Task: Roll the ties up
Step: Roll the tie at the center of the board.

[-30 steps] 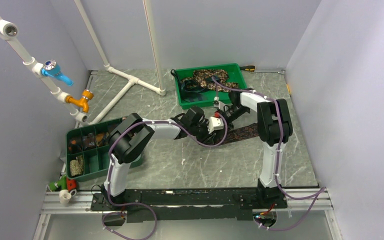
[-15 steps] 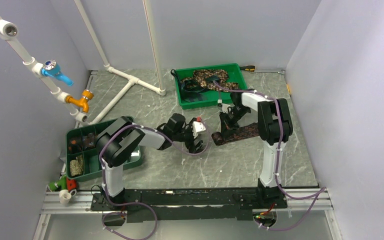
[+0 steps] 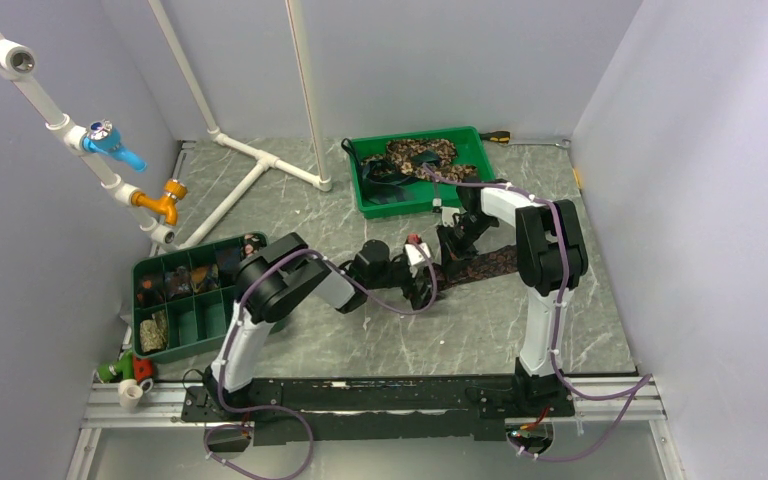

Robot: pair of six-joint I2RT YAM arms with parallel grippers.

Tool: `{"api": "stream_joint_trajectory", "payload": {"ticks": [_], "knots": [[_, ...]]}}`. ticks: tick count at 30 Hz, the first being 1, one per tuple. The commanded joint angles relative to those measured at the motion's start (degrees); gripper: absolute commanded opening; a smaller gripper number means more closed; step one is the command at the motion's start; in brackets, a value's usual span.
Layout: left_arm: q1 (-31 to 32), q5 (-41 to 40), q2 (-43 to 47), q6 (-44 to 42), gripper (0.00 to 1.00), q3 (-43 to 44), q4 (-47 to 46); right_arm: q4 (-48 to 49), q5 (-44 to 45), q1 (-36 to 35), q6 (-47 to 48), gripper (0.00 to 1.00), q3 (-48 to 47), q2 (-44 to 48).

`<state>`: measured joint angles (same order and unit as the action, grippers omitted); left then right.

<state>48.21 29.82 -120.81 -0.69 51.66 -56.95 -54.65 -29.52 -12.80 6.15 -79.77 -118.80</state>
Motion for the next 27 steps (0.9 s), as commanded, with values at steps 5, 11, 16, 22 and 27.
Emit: {"api": "stream_joint_trajectory", "payload": {"ticks": [5,11,16,22,27], "knots": [[1.7,-5.0,-8.0,3.4,0.80,5.5,-10.8,5.3,10.9,-0.9,0.4,0.00,2.7,-3.9],[1.7,-4.5,-11.0,3.2,0.40,7.0,-9.9,5.4,10.0,-1.1,0.0,0.00,3.3,-3.6],[2.2,-5.3,-8.4,-3.3,0.14,6.2,2.7,4.8,5.8,-1.1,0.0,0.00,2.9,-3.4],[0.3,-5.8,0.1,-12.3,0.03,2.0,29.0,0.6,-1.9,0.9,1.6,0.15,-0.4,-0.3],[-1.1,-1.4,1.2,-17.4,0.00,3.1,44.3,-3.5,-12.4,5.7,3.9,0.42,-2.6,2.7]]}}
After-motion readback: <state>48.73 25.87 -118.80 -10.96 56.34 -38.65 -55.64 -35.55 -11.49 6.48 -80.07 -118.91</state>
